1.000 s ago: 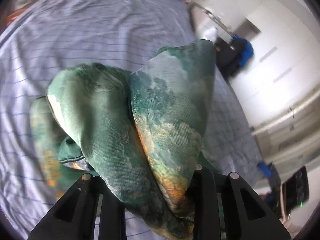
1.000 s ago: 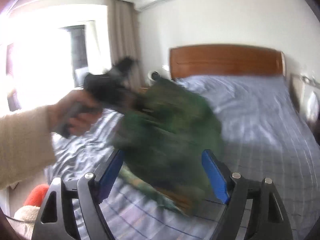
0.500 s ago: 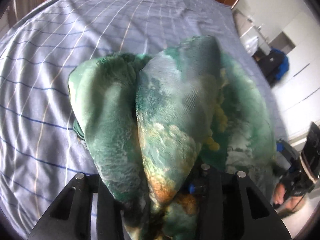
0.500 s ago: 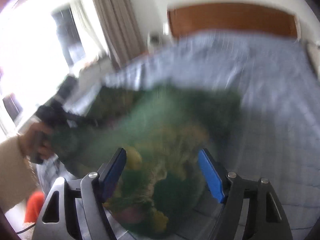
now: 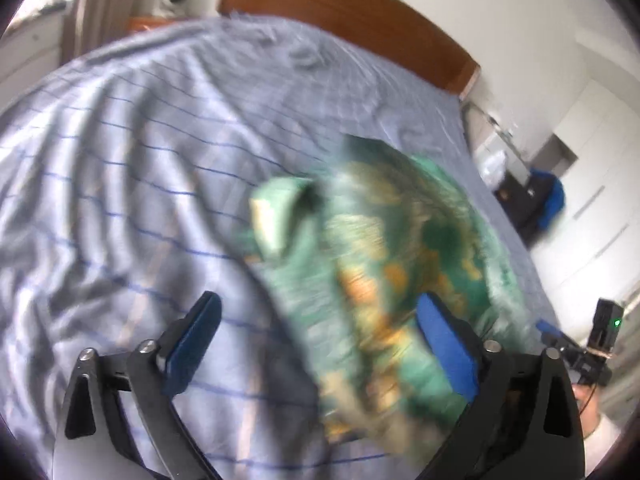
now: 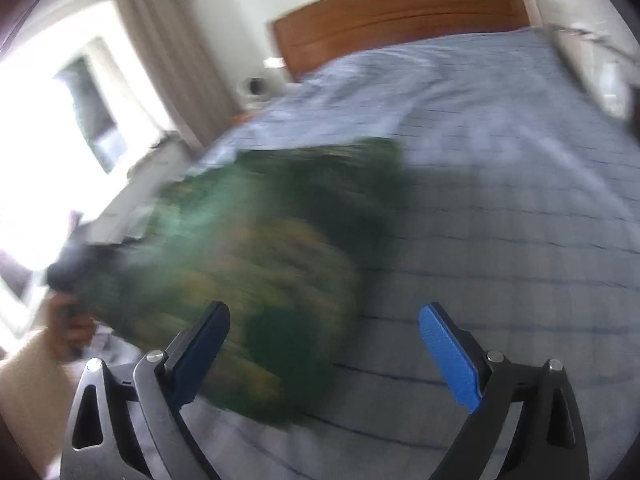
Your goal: Fold large clothes
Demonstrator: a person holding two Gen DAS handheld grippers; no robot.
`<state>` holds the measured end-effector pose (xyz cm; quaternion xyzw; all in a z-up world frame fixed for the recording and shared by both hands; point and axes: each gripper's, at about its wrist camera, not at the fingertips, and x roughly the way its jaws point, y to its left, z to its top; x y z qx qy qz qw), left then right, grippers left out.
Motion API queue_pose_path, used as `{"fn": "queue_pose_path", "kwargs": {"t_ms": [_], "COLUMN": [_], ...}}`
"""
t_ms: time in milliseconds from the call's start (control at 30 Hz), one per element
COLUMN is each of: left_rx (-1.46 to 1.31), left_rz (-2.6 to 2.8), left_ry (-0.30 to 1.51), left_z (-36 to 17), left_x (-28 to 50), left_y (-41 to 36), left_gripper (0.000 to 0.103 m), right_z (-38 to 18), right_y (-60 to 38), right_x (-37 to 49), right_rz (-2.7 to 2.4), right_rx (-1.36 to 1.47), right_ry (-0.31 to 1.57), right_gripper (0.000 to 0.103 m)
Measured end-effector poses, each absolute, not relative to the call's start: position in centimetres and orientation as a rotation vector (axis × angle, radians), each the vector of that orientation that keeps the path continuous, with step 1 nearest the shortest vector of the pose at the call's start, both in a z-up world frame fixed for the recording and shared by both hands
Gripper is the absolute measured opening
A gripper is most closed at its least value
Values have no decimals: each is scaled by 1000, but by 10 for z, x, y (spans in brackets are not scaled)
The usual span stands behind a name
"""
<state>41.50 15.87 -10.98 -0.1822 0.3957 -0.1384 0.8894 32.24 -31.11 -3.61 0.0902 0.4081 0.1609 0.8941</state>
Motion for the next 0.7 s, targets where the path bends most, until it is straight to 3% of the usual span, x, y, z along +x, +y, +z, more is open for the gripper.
{"fn": "queue_pose_path", "kwargs": {"t_ms": [133,267,300,367,500,700], "left_rx": [-377,-282,-236,-112,18,-59], "left_rz": [-178,-81,-42,32,109,68], "left_ry": [771,831,857,923,909,923], "left_z": [-138,-176,-187,-202,-200,-202], "left_x": [393,393,396,402,398,399], "left_y": [181,174,167,151,132,145], "left_gripper": [102,102,102,103,103,103], "right_z": [-79,-113,-123,-129,-131,-134], "right_y": [-342,-358,-357,-357,-352,-356], "right_x": [319,322,325,327,324,320], "right_rz": [137,47,35,25,-17,1], "right_rx": [84,65,51,33,8,52], "right_ry": [949,998,1011,1006,1000,965], "right_gripper": [96,96,102,103,103,103]}}
